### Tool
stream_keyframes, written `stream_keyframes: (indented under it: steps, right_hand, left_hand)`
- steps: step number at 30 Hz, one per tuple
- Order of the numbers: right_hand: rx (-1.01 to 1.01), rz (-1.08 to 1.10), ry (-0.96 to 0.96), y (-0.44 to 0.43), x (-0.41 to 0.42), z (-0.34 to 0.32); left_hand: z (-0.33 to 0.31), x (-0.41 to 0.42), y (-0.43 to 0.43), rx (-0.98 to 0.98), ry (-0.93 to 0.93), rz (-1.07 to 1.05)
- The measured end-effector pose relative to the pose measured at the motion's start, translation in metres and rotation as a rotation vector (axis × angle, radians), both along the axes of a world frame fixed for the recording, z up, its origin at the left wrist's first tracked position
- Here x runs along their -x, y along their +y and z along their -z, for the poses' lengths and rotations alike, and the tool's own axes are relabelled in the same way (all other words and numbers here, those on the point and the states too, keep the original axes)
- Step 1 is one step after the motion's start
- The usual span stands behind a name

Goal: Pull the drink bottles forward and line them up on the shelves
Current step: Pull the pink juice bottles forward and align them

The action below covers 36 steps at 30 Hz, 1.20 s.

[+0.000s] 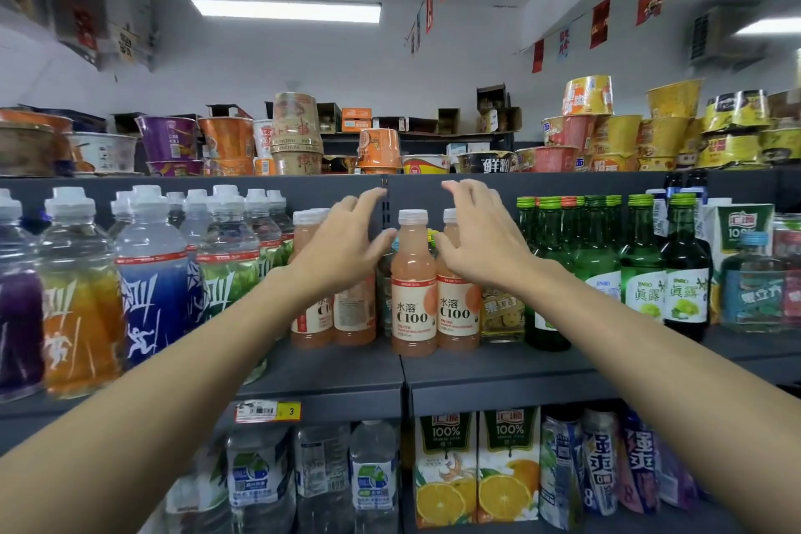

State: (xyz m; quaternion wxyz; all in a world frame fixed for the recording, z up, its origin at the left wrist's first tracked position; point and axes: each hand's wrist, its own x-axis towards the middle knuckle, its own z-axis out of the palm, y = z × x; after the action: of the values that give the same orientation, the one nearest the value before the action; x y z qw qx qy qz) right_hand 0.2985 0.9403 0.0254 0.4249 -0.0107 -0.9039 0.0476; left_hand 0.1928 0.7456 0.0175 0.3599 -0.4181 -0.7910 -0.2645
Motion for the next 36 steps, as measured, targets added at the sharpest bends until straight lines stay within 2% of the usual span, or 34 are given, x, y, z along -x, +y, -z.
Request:
stream_keyframes:
  steps: [4, 9, 14, 17, 20, 23, 27, 33, 36]
  right_hand:
    - [-0.114, -0.019, -0.013, -0.031, 0.017, -0.005]
    - [-0.339, 0.09, 0.005, -0.053, 0.043, -0.001]
    - [-0.522, 0.169, -0.008, -0.067, 0.061, 0.001]
    - [-0.559, 0.131, -0.045, -0.076, 0.07, -0.002]
    - [-0.584, 0.124, -0.069, -0.086, 0.079, -0.006]
    - [-0.564, 0.165, -0.043, -0.095, 0.084, -0.006]
    - [-0.513, 0.198, -0.035, -0.099, 0.084, -0.01]
    - [-0.253, 0.011, -0.087, -0.1, 0.077, -0.024]
    - [-0.115, -0.099, -0.156, -0.098, 0.067, -0.03]
  left_hand:
    - [-0.005, 0.009, -0.025, 0.059, 0.109, -0.198]
    - [-0.003, 0.017, -0.037, 0.197, 0.255, -0.332]
    - [-0.004, 0.026, -0.038, 0.315, 0.095, -0.472]
    - [-0.006, 0.026, -0.04, 0.307, 0.025, -0.448]
    - [-0.011, 0.025, -0.04, 0.387, 0.097, -0.493]
    - [-0.016, 0.02, -0.037, 0.468, 0.172, -0.561]
    - [-0.021, 0.014, -0.036, 0.375, 0.096, -0.52]
    - [-0.03, 0.004, -0.045, 0.154, -0.097, -0.309]
    - [-0.039, -0.001, -0.051, 0.107, -0.189, -0.268]
